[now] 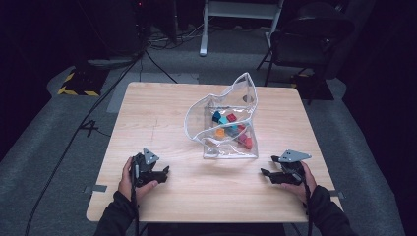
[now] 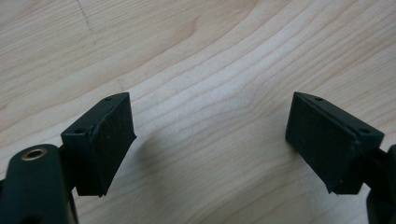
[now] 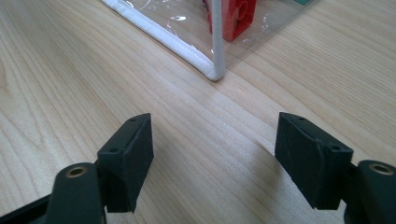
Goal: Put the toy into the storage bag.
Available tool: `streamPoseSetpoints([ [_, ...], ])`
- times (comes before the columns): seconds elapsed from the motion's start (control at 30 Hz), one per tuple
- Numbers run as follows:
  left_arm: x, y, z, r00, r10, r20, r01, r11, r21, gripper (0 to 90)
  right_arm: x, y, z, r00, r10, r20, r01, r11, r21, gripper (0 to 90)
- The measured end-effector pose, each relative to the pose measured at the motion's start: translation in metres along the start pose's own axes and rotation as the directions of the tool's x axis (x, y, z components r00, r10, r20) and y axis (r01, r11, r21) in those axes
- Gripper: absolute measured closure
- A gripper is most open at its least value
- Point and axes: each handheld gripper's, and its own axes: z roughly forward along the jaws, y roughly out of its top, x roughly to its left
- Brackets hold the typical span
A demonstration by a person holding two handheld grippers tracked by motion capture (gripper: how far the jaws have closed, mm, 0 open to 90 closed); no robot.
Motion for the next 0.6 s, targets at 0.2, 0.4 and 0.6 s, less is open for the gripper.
streamPoseSetpoints([
  [0.2, 0.005, -0.009, -0.005, 0.9975, -0.067, 0.022, 0.067, 0.9978, 0.003, 15.4, 0.000, 0.000, 0.000, 1.0000, -0.004, 0.002, 0.004, 1.000, -0.001, 27.9],
  [0.4, 0.006, -0.021, -0.016, 0.9942, -0.103, 0.033, 0.102, 0.9946, 0.016, 15.2, -0.001, 0.000, 0.001, 0.9999, 0.011, 0.002, -0.011, 1.000, 0.005, 25.0],
  [0.6, 0.004, -0.025, -0.020, 0.9937, -0.107, 0.032, 0.107, 0.9942, 0.013, 15.2, -0.004, 0.000, 0.002, 0.9990, 0.044, -0.008, -0.044, 0.999, 0.015, 22.7],
])
